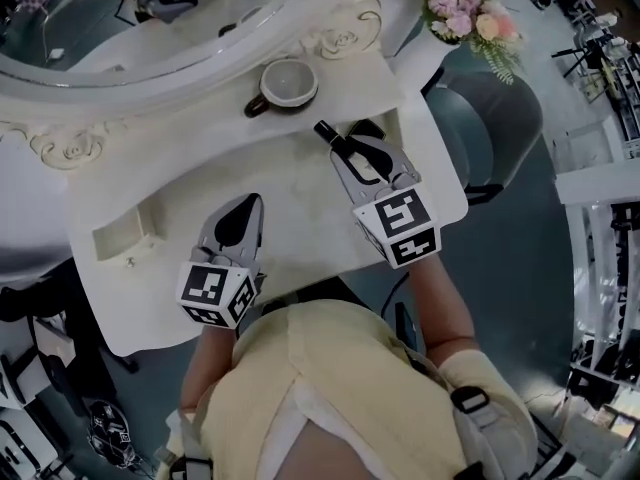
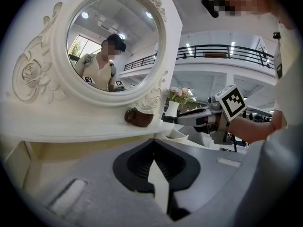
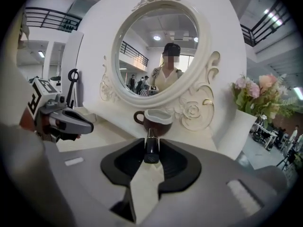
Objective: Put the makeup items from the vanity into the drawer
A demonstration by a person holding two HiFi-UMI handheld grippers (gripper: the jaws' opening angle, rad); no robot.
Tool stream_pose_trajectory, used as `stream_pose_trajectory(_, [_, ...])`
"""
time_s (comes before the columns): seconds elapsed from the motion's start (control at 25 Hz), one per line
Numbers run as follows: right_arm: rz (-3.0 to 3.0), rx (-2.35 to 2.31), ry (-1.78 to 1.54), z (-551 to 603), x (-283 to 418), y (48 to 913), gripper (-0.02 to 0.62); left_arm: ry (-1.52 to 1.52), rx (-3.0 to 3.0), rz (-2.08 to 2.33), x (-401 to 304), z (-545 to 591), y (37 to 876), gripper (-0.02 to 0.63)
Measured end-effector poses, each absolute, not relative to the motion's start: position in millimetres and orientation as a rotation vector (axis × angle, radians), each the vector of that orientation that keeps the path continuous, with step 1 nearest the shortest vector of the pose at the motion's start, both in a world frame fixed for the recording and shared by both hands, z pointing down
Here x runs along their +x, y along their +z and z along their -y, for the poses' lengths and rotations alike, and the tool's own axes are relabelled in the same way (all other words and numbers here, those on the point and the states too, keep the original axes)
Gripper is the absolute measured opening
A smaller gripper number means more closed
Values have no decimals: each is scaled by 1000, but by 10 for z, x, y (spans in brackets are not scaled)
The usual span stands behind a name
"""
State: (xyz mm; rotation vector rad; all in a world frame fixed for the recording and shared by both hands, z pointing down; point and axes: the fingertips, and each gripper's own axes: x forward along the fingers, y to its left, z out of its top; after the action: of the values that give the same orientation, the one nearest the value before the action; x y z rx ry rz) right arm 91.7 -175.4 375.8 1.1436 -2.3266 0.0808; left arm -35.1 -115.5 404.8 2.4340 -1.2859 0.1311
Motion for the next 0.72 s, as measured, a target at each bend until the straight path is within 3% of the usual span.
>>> stream_pose_trajectory(0.36, [2105,1079,175,1880,1528,4171,106,141,2431,1250,-234,1161,4098,-2])
stream_pose_trajectory(0.72, [1965,818,273,2095,1577,4595,107,160,2429,1242,-125,1142,4123,-2])
